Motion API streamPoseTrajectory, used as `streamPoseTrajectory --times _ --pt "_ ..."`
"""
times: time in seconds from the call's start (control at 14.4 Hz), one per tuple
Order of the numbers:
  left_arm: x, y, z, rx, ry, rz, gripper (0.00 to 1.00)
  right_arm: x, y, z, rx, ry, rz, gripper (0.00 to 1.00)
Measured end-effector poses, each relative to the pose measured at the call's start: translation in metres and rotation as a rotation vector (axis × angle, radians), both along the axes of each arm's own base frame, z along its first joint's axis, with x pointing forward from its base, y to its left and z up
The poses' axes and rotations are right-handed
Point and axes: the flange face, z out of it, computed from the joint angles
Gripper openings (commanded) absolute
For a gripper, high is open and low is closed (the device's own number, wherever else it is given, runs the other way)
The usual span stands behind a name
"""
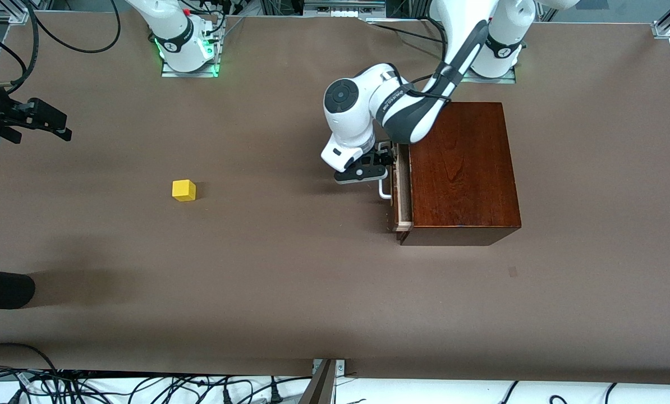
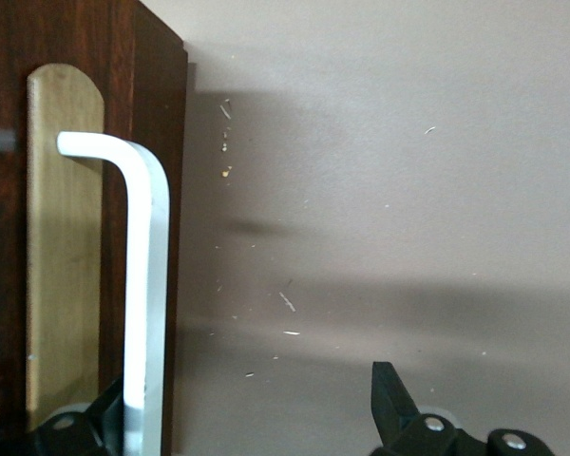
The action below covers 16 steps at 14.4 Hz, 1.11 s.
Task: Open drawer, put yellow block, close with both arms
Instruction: 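Pull the drawer handle outward from the box with the left gripper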
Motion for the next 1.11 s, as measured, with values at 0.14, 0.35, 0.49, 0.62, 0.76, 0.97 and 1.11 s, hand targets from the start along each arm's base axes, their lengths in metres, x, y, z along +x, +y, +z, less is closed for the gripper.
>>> streamPoseTrajectory --times 0.14,0.35,0.49,0.62,0.76,0.97,1.11 --pt "-0.002 -0.009 0.000 0.003 -0.013 -0.005 1.00 0.000 0.000 0.000 0.000 0.000 0.000 1.00" --pt "-0.005 -0.020 0.000 0.001 -0.030 -0.003 1.00 0.000 0.000 0.000 0.000 0.000 0.000 1.00" --pt "-0.007 -0.027 -0.001 0.004 -0.039 -0.011 1.00 0.000 0.000 0.000 0.000 0.000 0.000 1.00" --pt "-0.008 -0.033 -0.001 0.005 -0.047 -0.019 1.00 0.000 0.000 0.000 0.000 0.000 0.000 1.00" --pt "-0.010 -0.037 -0.002 0.010 -0.051 -0.024 1.00 0.000 0.000 0.000 0.000 0.000 0.001 1.00" --pt "-0.012 -0.041 -0.002 0.015 -0.058 -0.031 1.00 0.000 0.000 0.000 0.000 0.000 0.001 1.00" --pt "-0.024 -0.058 0.002 -0.019 -0.049 -0.031 1.00 0.000 0.000 0.000 0.000 0.000 0.001 1.00"
